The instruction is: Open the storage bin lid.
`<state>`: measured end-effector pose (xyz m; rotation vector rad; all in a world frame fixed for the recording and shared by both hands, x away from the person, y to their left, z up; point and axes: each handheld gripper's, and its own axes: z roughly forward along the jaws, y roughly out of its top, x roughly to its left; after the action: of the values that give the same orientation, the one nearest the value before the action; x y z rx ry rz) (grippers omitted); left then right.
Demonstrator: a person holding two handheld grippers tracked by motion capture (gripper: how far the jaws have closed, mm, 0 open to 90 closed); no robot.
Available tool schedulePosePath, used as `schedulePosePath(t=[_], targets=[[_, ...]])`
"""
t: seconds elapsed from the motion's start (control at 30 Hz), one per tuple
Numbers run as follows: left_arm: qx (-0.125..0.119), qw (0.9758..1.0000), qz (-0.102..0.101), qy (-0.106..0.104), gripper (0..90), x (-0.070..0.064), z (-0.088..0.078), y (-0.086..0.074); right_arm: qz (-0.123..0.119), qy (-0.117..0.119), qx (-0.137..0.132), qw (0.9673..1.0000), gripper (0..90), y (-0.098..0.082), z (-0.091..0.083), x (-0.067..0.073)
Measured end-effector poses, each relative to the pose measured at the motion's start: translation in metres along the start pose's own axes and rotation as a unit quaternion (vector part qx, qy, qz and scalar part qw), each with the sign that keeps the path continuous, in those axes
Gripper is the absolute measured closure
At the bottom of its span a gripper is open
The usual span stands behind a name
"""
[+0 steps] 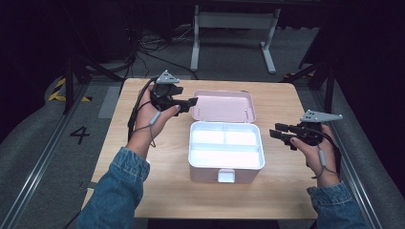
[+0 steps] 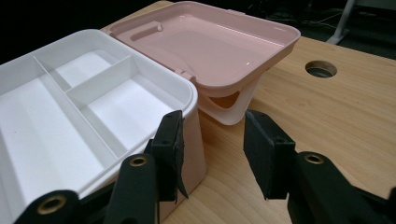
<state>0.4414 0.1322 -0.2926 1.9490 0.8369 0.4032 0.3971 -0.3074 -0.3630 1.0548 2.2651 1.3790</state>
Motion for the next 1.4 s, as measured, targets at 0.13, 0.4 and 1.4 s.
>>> schedulePosePath(t=[0.13,0.4,1.4], targets=[[0.0,0.9998,0.017,0.003,31.0,-0.009,-0.023,-0.008,0.005,-0.001,0.003,1.0,58.3,-0.002,-0.002,0.0],[0.003,0.9995,0.02,0.023,30.6,-0.015,-0.052,-0.03,0.012,-0.008,0.001,0.9999,57.9,-0.006,-0.012,-0.002],[0.129,0.9887,-0.026,0.073,29.0,0.004,-0.064,-0.12,0.025,-0.02,0.023,0.9992,57.2,-0.02,-0.016,-0.01]])
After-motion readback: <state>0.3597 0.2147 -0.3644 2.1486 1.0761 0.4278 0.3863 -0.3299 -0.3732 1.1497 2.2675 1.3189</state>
